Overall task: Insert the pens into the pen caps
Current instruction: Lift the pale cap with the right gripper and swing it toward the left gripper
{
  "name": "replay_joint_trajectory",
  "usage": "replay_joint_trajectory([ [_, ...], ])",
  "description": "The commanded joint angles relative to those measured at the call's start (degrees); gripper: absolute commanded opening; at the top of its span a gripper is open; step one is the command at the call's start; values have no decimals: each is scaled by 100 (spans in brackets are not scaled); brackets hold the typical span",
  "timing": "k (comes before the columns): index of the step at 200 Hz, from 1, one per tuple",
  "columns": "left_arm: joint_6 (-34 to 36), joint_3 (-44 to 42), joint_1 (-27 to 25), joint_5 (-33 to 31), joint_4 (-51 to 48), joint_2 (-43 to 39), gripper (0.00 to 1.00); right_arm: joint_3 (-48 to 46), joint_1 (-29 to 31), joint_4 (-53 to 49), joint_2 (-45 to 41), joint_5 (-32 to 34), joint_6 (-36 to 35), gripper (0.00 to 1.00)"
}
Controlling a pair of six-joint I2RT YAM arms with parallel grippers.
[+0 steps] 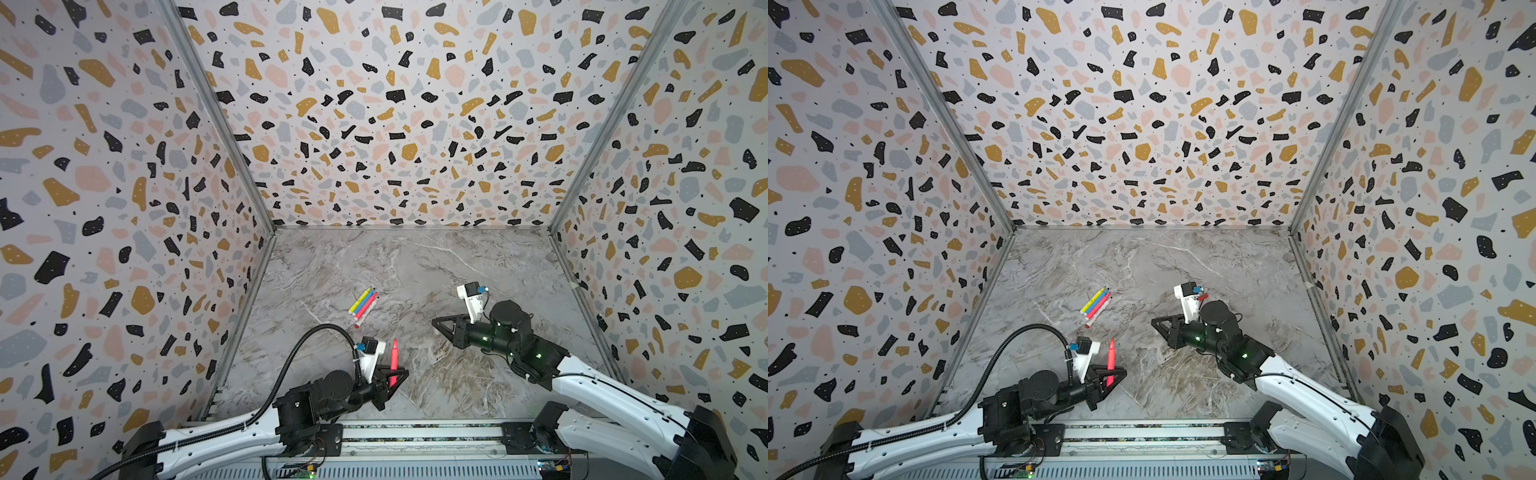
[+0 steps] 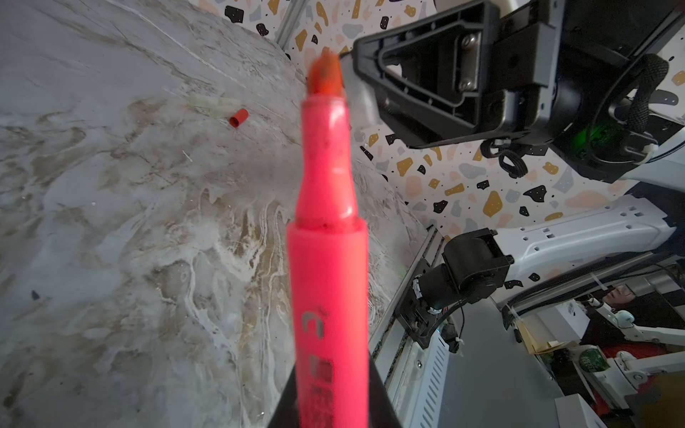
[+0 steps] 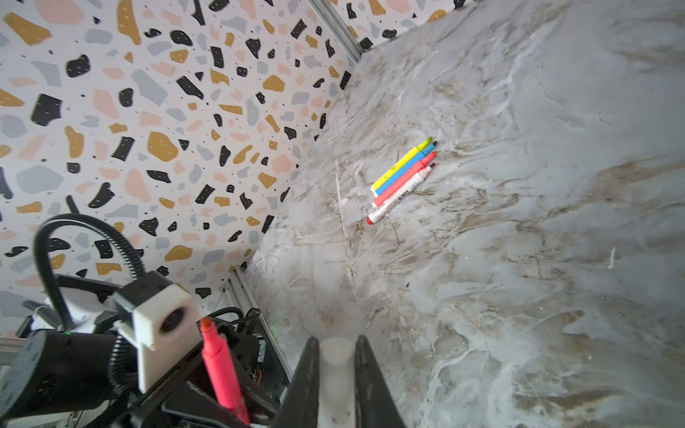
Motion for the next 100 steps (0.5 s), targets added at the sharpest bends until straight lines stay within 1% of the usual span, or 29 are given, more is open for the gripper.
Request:
replay_joint_trajectory([
  [1,-157,-143,-175,-299,539,-3,0,-198,16,370,-250,81,129,1],
  [23,-160,-163,-330,-501,840,125,0,-349,9,623,-377,37,19,1],
  [58,-69,-141,-457,-700,1574,677,0,-289,-19,707,-273,-230,-245,1],
  [81,-86,-117,-468,-689,1864,907,0,-405,-134,841,-395,-262,-224,1],
  [100,39,20,-468,-663,1816,1096,0,-553,-293,1184,-441,-422,-73,1],
])
